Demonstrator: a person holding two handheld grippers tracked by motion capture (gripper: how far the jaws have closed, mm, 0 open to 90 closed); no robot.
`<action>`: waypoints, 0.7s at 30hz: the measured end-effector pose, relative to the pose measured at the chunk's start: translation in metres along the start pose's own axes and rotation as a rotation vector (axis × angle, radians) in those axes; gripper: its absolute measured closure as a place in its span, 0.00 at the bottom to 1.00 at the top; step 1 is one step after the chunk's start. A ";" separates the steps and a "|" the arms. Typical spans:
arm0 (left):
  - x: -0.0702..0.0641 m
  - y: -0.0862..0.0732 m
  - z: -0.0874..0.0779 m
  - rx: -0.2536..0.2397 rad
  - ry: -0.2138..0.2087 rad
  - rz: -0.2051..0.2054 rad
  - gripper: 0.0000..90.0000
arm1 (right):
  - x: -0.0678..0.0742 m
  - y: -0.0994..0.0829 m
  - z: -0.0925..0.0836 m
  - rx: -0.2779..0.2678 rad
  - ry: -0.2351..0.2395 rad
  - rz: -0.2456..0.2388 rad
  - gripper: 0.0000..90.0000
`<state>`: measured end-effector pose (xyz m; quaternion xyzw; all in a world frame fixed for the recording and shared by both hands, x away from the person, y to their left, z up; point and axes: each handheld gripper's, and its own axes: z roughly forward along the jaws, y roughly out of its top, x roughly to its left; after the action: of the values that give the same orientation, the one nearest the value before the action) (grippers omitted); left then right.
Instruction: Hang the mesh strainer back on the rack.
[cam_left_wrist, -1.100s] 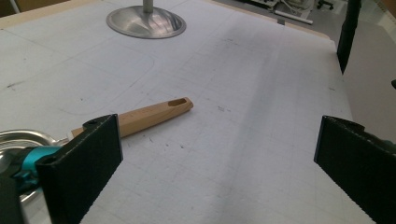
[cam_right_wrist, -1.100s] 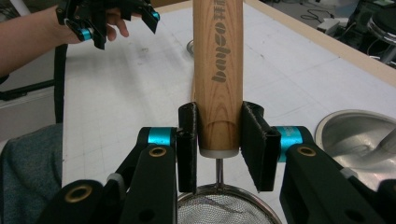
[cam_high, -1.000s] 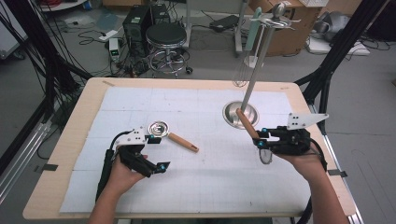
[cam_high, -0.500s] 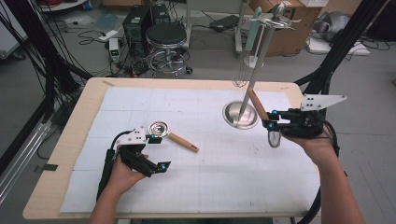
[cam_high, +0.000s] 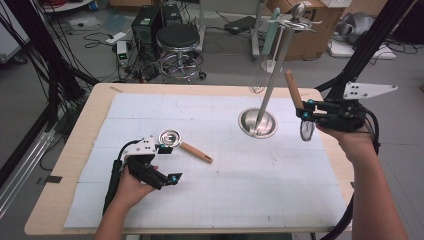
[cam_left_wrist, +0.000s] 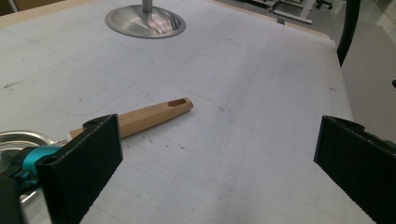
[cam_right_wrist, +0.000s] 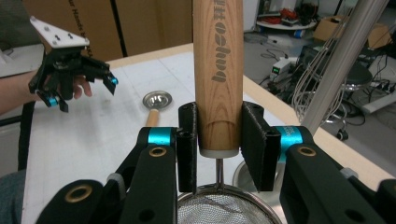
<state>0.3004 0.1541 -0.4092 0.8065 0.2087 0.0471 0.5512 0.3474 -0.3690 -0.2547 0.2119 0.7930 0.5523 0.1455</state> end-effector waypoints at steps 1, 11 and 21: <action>0.000 0.000 0.000 0.001 -0.001 0.001 0.02 | -0.001 0.002 -0.001 -0.002 -0.005 -0.001 0.76; 0.000 0.000 -0.001 -0.003 0.002 -0.002 0.02 | -0.006 0.013 0.001 -0.016 -0.007 -0.004 0.76; 0.000 0.001 -0.002 -0.011 -0.001 -0.003 0.02 | -0.010 0.025 -0.001 -0.016 -0.019 -0.014 0.76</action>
<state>0.3000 0.1561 -0.4078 0.8031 0.2093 0.0471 0.5559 0.3601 -0.3671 -0.2305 0.2105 0.7885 0.5558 0.1585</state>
